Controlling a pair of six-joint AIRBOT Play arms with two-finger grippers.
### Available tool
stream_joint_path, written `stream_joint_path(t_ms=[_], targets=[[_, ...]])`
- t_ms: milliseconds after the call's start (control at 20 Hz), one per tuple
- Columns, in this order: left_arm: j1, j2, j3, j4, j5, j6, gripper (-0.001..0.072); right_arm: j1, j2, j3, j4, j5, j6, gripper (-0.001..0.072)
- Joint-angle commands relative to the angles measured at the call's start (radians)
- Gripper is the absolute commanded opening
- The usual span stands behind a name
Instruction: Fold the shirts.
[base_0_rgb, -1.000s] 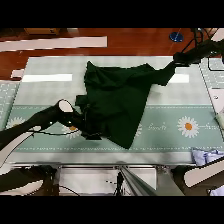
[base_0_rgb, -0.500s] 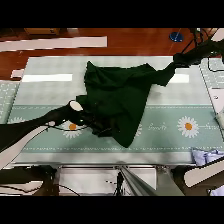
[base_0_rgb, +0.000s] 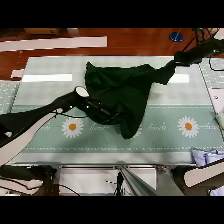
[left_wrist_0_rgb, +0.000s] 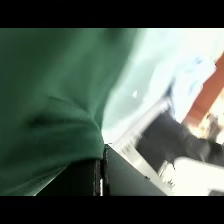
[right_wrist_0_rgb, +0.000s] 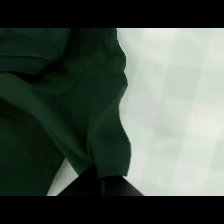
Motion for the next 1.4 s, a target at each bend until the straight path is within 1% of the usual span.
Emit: stream_joint_path(t_ms=[0, 100, 200, 300, 400, 500, 600, 650, 750, 800, 900, 1000, 1100, 1250, 1350], targets=[[0.012, 0.121, 0.068, -0.004, -0.158, 0.079, 0.0035, -0.007, 0.042, 0.001, 0.008, -0.002, -0.001, 0.0031], [0.065, 0.307, 0.101, -0.003, -0.206, 0.081, 0.0035, -0.025, 0.097, 0.001, 0.008, 0.000, 0.000, 0.0031], [0.184, 0.524, 0.138, 0.003, -0.215, 0.061, 0.0034, -0.055, 0.172, 0.001, -0.002, 0.009, 0.004, 0.0031], [0.360, 0.727, 0.185, 0.037, -0.214, 0.043, 0.0035, -0.082, 0.270, 0.001, -0.033, 0.028, 0.029, 0.0031], [0.551, 0.893, 0.246, 0.108, -0.212, 0.040, 0.0034, -0.098, 0.391, 0.001, -0.051, 0.019, 0.029, 0.0031], [0.737, 1.009, 0.325, 0.193, -0.213, 0.061, 0.0034, -0.101, 0.527, 0.001, -0.066, -0.005, 0.029, 0.0031], [0.895, 1.073, 0.415, 0.257, -0.213, 0.090, 0.0035, -0.101, 0.664, 0.001, -0.067, -0.013, 0.030, 0.0030], [0.921, 1.089, 0.460, 0.280, -0.204, 0.089, 0.0035, -0.101, 0.735, 0.001, -0.068, -0.016, 0.039, 0.0030], [0.925, 1.099, 0.541, 0.291, -0.195, 0.089, 0.0035, -0.101, 0.870, 0.001, -0.101, -0.043, 0.056, 0.0030], [0.923, 1.098, 0.578, 0.293, -0.197, 0.084, 0.0035, -0.101, 0.932, 0.001, -0.143, -0.070, 0.066, 0.0031], [0.921, 1.099, 0.644, 0.298, -0.200, 0.046, 0.0035, -0.101, 1.056, 0.001, -0.227, -0.130, 0.091, 0.0030], [0.921, 1.098, 0.704, 0.299, -0.235, 0.019, 0.0035, -0.101, 1.158, 0.001, -0.343, -0.172, 0.117, 0.0030], [0.921, 1.099, 0.752, 0.298, -0.318, -0.035, 0.0035, -0.101, 1.221, 0.001, -0.401, -0.161, 0.139, 0.0030], [0.921, 1.101, 0.817, 0.298, -0.459, -0.118, 0.0035, -0.101, 1.252, 0.001, -0.401, -0.124, 0.140, 0.0030], [0.921, 1.101, 0.871, 0.297, -0.478, -0.159, 0.0035, -0.098, 1.247, 0.001, -0.393, -0.132, 0.140, 0.0030]])
